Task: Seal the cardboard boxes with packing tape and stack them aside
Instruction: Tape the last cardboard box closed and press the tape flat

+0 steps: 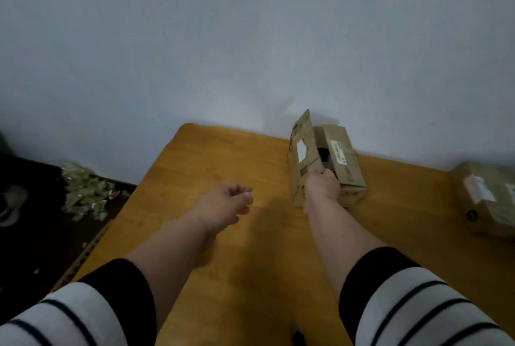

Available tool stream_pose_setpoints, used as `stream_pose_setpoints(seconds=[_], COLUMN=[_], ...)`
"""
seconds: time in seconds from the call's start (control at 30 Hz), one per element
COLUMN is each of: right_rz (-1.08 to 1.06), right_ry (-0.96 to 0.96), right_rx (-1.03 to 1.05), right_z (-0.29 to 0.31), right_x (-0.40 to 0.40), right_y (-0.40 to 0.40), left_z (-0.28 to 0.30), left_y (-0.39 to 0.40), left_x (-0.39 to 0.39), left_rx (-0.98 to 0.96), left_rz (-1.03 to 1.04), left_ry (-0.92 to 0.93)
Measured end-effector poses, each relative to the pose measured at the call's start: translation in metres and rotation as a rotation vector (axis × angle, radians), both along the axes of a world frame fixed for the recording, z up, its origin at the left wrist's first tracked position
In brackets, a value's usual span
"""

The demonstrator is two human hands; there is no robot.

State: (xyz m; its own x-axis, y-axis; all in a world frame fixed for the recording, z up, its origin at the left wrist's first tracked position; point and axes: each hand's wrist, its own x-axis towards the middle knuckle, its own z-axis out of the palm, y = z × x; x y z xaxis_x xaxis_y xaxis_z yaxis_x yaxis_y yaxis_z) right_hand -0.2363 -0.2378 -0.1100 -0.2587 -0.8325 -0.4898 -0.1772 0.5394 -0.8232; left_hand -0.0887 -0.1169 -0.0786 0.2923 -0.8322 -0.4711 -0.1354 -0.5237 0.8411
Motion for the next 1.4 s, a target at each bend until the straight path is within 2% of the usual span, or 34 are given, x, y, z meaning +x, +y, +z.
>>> stream_pose_setpoints(seconds=[0.13, 0.37, 0.5, 0.7, 0.8, 1.0, 1.4], right_rz=[-0.049, -0.188, -0.223, -0.246, -0.258, -0.136, 0.367], right_ry=[-0.034, -0.329, -0.464, -0.548, -0.587, -0.597, -0.479], right_rx=[-0.019, -0.086, -0.155, -0.241, -0.238, -0.299, -0.204], right_z=[0.006, 0.038, 0.060, 0.098, 0.108, 0.118, 0.111], right_x=[0.013, 0.034, 0.053, 0.080, 0.088, 0.111, 0.137], right_y=[0.009, 0.047, 0.087, 0.147, 0.173, 0.216, 0.324], left_z=[0.006, 0.016, 0.032, 0.070, 0.089, 0.109, 0.051], left_y=[-0.001, 0.012, 0.038, 0.078, 0.101, 0.156, 0.306], left_x=[0.017, 0.064, 0.096, 0.144, 0.163, 0.191, 0.218], left_rx=[-0.032, -0.097, -0.171, -0.313, -0.363, -0.234, -0.004], left_rz=[0.014, 0.104, 0.152, 0.245, 0.266, 0.261, 0.314], left_ry=[0.011, 0.149, 0.140, 0.098, 0.149, 0.340, 0.354])
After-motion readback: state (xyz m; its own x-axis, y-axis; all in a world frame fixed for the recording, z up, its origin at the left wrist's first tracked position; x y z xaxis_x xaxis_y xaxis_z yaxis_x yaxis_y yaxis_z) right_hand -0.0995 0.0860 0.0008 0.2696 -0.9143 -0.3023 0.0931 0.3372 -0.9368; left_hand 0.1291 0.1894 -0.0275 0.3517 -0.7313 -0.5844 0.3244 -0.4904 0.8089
